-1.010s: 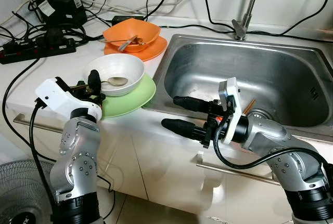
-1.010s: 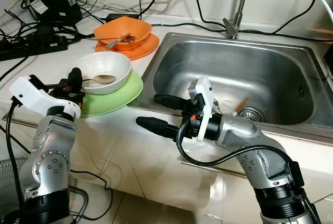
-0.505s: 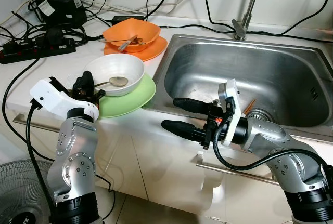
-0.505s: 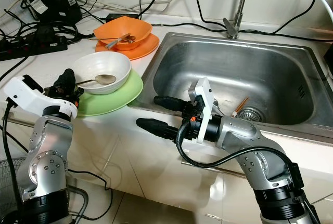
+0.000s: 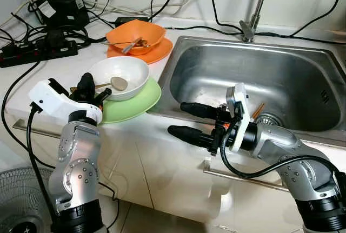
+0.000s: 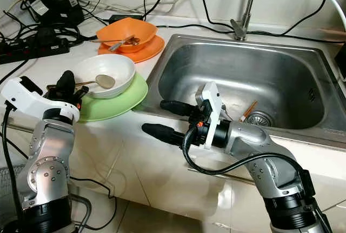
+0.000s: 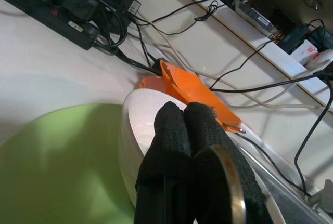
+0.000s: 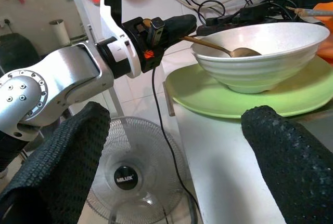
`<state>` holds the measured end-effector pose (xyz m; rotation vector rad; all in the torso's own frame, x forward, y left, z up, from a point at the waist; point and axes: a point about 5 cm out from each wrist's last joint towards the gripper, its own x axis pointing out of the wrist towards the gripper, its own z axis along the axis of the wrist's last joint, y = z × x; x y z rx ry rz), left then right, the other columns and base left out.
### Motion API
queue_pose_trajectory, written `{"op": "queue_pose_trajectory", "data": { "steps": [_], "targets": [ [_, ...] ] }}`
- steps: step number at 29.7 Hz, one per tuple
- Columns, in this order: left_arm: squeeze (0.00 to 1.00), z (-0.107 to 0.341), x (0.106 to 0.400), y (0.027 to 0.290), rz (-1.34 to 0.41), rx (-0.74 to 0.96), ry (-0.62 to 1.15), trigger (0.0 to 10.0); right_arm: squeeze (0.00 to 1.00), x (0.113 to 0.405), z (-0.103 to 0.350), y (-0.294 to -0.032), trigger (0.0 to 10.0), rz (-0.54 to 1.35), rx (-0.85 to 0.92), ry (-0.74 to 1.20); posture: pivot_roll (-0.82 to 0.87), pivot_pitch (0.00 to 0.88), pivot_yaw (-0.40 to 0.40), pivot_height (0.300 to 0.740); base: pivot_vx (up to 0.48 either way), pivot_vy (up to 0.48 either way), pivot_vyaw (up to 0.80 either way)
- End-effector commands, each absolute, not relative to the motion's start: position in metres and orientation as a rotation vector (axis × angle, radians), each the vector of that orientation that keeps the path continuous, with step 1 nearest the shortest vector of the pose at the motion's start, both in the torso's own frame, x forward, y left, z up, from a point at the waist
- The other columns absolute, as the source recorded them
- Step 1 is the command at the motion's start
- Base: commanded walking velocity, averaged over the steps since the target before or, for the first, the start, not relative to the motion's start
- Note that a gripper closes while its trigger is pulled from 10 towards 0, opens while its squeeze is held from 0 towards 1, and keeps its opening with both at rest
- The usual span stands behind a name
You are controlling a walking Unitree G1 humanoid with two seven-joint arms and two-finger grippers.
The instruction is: Kitchen organization
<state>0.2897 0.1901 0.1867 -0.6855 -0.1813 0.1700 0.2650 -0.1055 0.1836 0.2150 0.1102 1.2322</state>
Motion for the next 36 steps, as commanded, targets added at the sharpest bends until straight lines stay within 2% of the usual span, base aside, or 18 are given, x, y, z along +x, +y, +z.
{"op": "queue_pose_trajectory", "data": {
  "steps": [1,11,18,23,26,29,31,36],
  "targets": [
    [0.0,0.184,0.291,0.192,0.183,-0.69,-0.161,0.0,0.0,0.264,0.185,-0.104,10.0,1.251,0.213,0.103,-0.06,0.007,0.076,0.74,0.0,0.0,0.0],
    [0.0,0.196,0.29,0.191,0.136,-0.722,-0.233,0.0,0.0,0.266,0.187,-0.104,10.0,1.243,0.22,0.094,-0.06,0.005,0.073,0.74,0.0,0.0,0.0],
    [0.0,0.217,0.291,0.174,-0.035,-0.795,-0.287,0.0,0.0,0.27,0.189,-0.106,10.0,1.215,0.241,0.082,-0.06,0.002,0.073,0.74,0.0,0.0,0.0],
    [0.0,0.222,0.291,0.167,-0.09,-0.808,-0.291,0.0,0.0,0.271,0.189,-0.106,10.0,1.208,0.242,0.079,-0.06,0.001,0.074,0.74,0.0,0.0,0.0],
    [0.0,0.225,0.29,0.16,-0.164,-0.876,-0.284,0.0,0.0,0.274,0.189,-0.106,10.0,1.188,0.242,0.075,-0.06,0.004,0.073,0.74,0.0,0.0,0.0],
    [0.0,0.227,0.288,0.151,-0.28,-0.996,-0.277,0.0,0.0,0.285,0.191,-0.108,10.0,1.09,0.279,0.058,-0.06,0.006,0.073,0.74,0.0,0.0,0.0],
    [0.0,0.228,0.285,0.145,-0.339,-1.048,-0.279,0.0,0.0,0.298,0.195,-0.114,10.0,0.995,0.351,0.055,-0.06,0.006,0.072,0.74,0.0,0.0,0.0],
    [0.0,0.224,0.281,0.133,-0.429,-1.152,-0.231,0.0,0.0,0.31,0.201,-0.119,10.0,0.919,0.5,0.05,-0.06,0.008,0.071,0.74,0.0,0.0,0.0]
  ]
}}
